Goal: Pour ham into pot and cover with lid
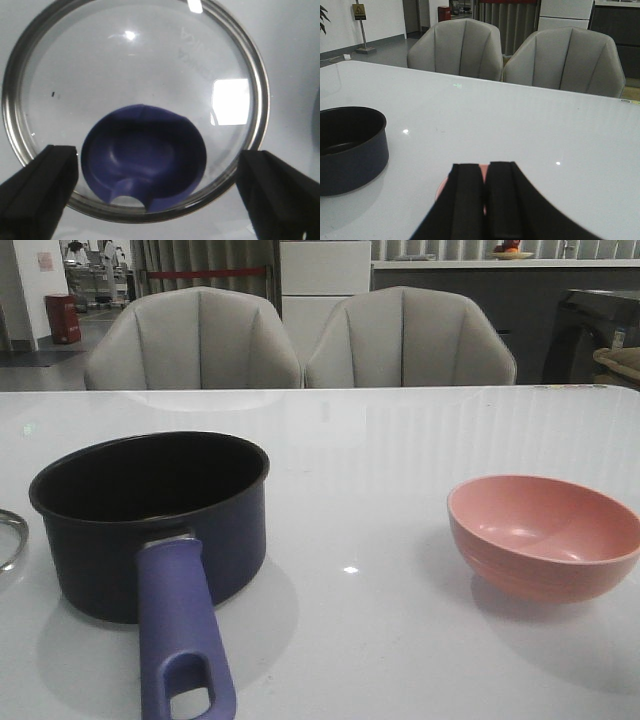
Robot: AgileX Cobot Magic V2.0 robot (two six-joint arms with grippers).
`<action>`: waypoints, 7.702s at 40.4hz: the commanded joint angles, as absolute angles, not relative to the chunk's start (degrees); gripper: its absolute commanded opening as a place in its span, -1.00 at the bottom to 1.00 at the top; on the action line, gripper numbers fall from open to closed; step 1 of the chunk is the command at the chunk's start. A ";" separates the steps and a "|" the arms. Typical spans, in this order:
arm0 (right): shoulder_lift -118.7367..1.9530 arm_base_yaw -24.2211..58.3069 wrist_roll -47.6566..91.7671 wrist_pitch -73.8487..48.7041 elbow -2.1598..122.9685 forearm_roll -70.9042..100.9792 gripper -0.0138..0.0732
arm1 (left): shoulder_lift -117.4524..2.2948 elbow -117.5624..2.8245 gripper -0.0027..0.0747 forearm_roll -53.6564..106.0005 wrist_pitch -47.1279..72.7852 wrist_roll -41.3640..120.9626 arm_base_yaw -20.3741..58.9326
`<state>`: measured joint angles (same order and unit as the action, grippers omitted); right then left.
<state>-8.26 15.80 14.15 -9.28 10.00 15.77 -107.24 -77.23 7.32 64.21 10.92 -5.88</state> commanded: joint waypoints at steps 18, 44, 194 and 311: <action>-8.77 15.78 14.65 -5.01 11.41 15.97 -0.34 | -108.33 -78.96 0.78 7.73 62.27 11.07 -5.93; -8.77 15.78 14.65 -5.01 11.41 15.97 -0.34 | -108.47 -78.96 -0.06 7.73 63.56 11.07 -5.93; -8.77 15.78 14.65 -5.01 11.41 15.97 -0.34 | -102.51 -94.36 0.46 8.15 73.84 7.93 23.82; -8.77 15.78 14.65 -5.01 11.41 15.97 -0.34 | 0.60 -21.70 -0.64 3.48 27.16 5.06 10.89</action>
<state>-8.26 15.80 14.17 -9.28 10.00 15.77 0.42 -21.65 3.60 35.20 5.44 12.24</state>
